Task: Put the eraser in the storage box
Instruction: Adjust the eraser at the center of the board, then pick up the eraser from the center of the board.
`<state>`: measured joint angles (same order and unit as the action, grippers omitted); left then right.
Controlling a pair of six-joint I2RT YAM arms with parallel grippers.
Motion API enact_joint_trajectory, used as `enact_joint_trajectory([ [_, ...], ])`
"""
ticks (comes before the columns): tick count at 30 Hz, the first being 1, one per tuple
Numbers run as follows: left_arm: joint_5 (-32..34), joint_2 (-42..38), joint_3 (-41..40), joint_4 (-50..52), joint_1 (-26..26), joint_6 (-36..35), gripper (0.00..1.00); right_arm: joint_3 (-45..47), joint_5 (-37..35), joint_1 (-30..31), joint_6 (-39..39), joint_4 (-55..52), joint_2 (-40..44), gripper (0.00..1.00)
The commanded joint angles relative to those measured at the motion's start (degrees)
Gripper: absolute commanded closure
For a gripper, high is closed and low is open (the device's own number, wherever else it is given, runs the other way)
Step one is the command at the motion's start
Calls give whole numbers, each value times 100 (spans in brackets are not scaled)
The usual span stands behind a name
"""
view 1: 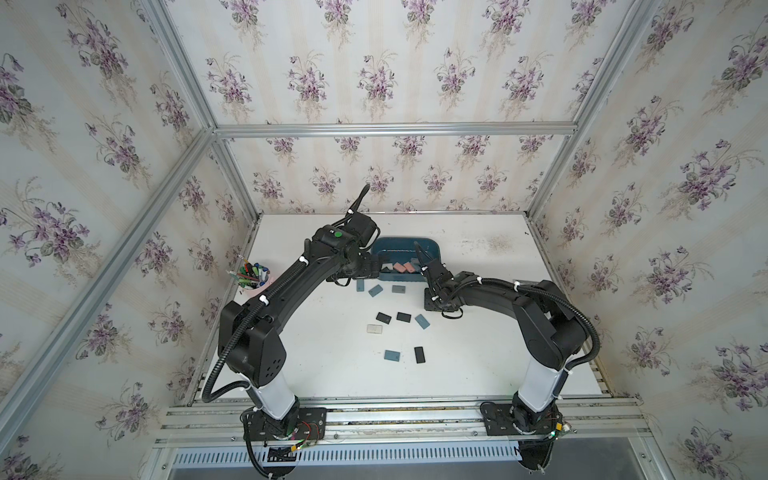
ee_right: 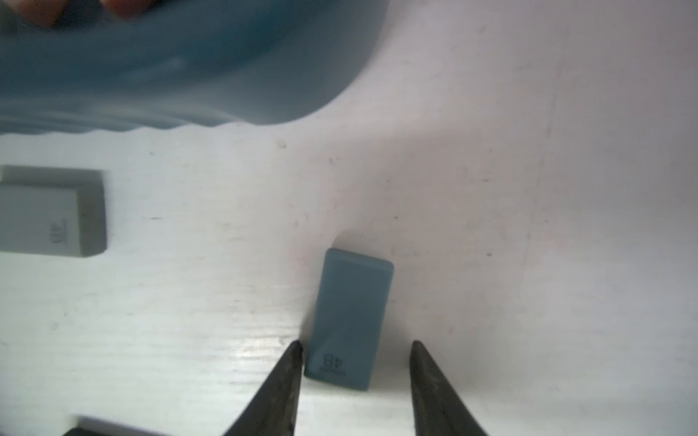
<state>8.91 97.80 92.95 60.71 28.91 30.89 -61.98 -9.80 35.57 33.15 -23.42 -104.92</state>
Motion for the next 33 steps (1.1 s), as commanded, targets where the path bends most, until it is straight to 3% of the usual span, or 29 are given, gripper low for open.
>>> enact_joint_trajectory([
  [1, -47, -24, -29, 1, -22, 24, 1, -135, -121, -7, -4, -70, -109, 53],
  [7, -73, -33, -88, -39, -31, 22, 1, -368, -93, -23, -29, -175, -333, 57],
  [15, -125, -48, -83, -40, -43, 26, 1, -28, -10, -28, 27, -43, -199, 60],
  [20, -181, -49, -88, -52, -70, 24, 1, -62, 45, -24, -1, -31, -308, 70],
  [27, -165, -46, -135, -65, -73, 31, 1, -309, -82, -23, -53, -191, -261, 75],
  [33, -131, -56, -135, -58, -86, 23, 1, -512, -284, -29, -106, -388, -69, 76],
])
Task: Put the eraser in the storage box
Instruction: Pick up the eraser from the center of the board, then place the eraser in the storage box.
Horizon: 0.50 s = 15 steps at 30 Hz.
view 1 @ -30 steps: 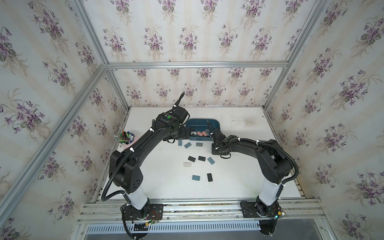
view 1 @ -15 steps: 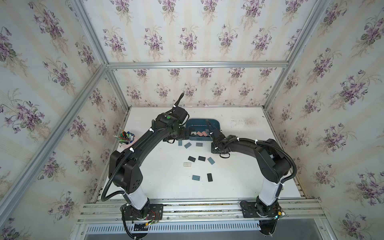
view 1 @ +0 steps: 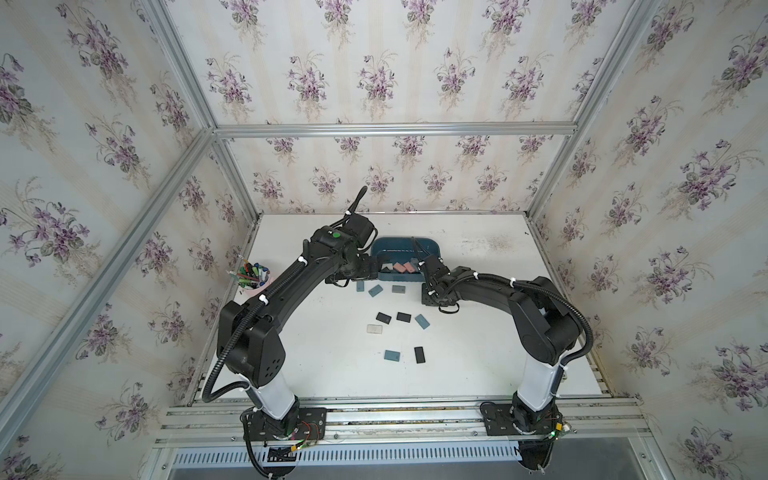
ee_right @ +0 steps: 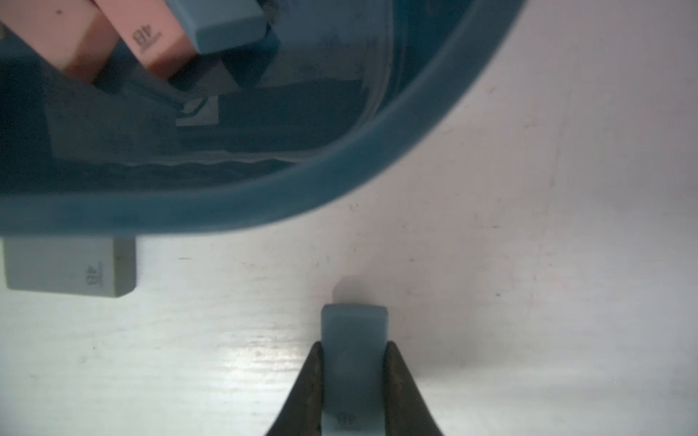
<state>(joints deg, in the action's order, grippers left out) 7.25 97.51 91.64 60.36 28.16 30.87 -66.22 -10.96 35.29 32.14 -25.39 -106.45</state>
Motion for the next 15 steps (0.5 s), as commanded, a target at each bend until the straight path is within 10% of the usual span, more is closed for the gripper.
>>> enact_joint_trajectory([
  [1, 34, -23, 0, -23, -4, 24, 1, -106, -195, 4, -19, -203, 135, 76],
  [15, -247, 13, -181, -176, -4, 136, 1, -2012, -150, -186, -719, -960, -29, 73],
])
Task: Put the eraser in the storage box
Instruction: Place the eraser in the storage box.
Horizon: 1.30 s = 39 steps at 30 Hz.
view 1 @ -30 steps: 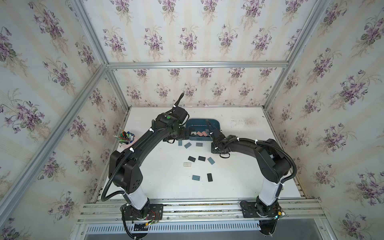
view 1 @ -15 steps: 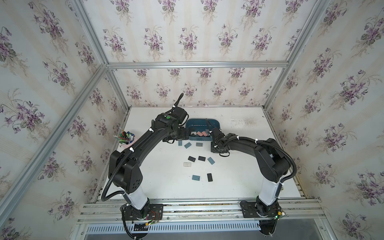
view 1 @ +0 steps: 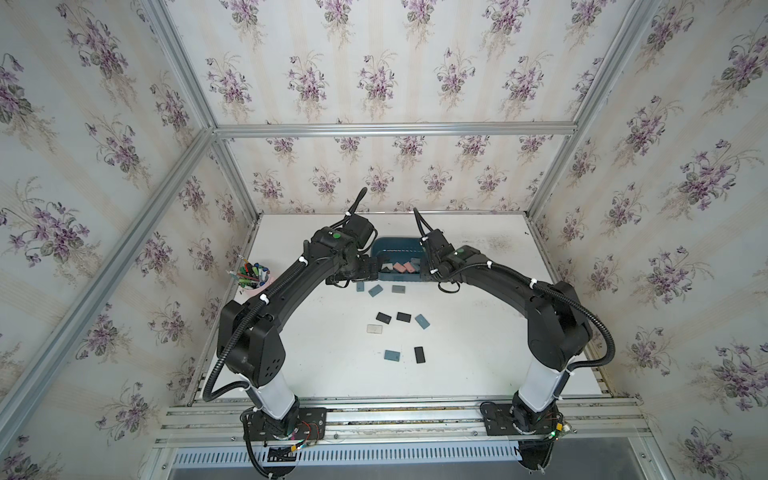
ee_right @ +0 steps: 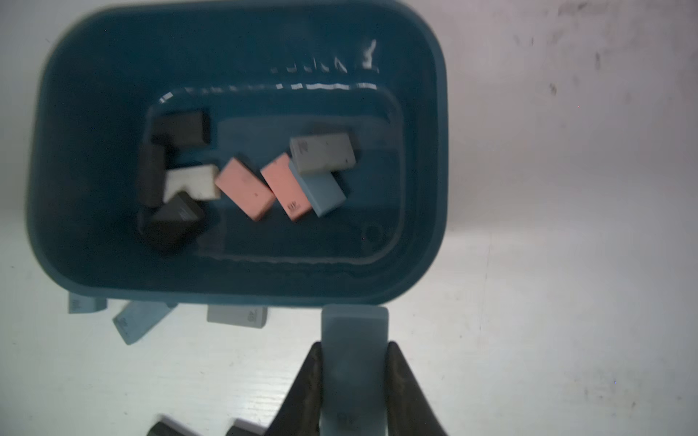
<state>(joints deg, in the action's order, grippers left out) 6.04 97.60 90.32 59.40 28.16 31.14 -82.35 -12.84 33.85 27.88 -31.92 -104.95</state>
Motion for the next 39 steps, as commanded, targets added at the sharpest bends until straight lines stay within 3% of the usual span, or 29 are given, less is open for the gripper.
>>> enact_joint_trajectory([
  [1, -147, 9, -65, -96, -9, 130, 1, -615, 129, -77, -366, -362, -340, 73],
  [11, -395, -222, -738, -320, -4, 277, 1, -2168, 778, -502, -554, -692, -1663, 73],
  [24, -411, -534, -1304, -493, -4, 319, 1, -2339, 950, -502, -564, -749, -2168, 66],
  [34, -547, -560, -1554, -666, -4, 377, 1, -2295, 981, -476, -589, -673, -1823, 50],
  [39, -961, -633, -1972, -1014, 111, 697, 1, -2030, 925, -388, -660, -337, -879, 29],
])
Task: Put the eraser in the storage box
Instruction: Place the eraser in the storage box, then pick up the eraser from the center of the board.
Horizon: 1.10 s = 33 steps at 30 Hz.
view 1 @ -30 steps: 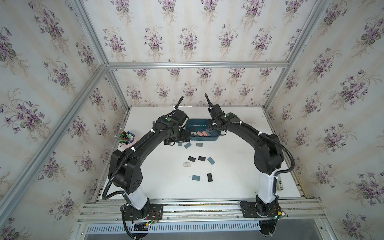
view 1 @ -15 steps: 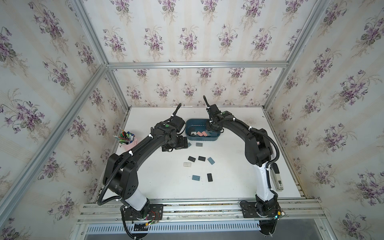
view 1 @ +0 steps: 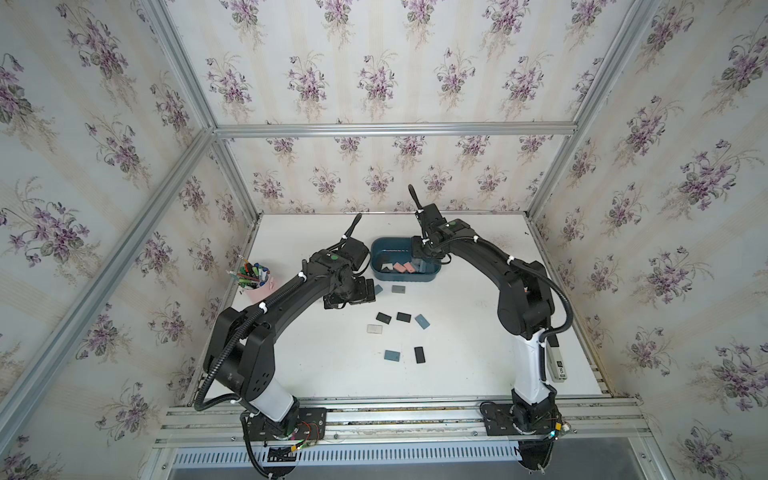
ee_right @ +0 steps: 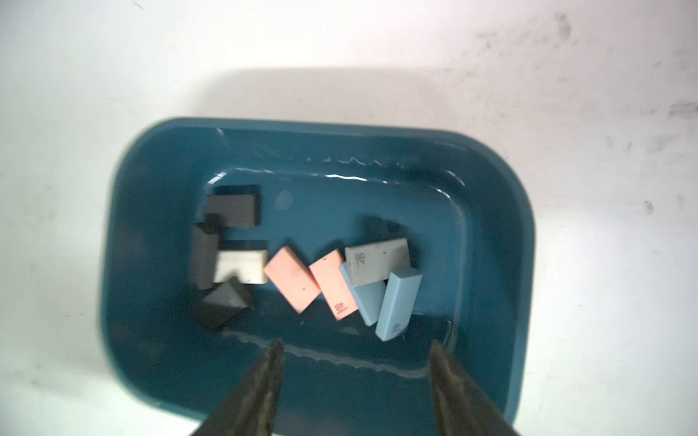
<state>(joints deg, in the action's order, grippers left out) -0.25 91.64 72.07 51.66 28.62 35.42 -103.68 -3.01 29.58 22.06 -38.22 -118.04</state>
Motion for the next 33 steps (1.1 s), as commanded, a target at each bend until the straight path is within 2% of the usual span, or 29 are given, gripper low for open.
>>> enact_joint_trajectory([
  [1, -397, -40, -232, -309, 102, 366, 1, 214, -59, 52, -88, 384, 641, 26],
  [7, -331, 115, -483, -588, 606, 938, 1, 1381, -18, 56, -9, 1057, 2119, 12],
  [9, -392, 178, -516, -679, 762, 1129, 1, 1777, 17, 63, -9, 1230, 2567, 0],
  [13, -183, 219, -554, -700, 1165, 1464, 1, 2212, -100, 63, -44, 1240, 3182, 0],
  [16, -270, 188, -751, -916, 1466, 2037, 1, 2441, -257, 64, -92, 1212, 3563, 0],
  [21, -236, 57, -1080, -1336, 2194, 3845, 1, 2669, -323, 65, -148, 1249, 4001, 0],
  [25, 124, 244, -707, -771, 2525, 4864, 1, 2695, -239, 65, -193, 1211, 4133, 0],
  [30, -44, 771, -173, -515, 2664, 5200, 1, 2812, -99, 65, -207, 1212, 4251, 0],
  [33, 68, 1155, 209, 56, 2759, 5267, 1, 2916, -49, 65, -246, 1235, 4313, 0],
])
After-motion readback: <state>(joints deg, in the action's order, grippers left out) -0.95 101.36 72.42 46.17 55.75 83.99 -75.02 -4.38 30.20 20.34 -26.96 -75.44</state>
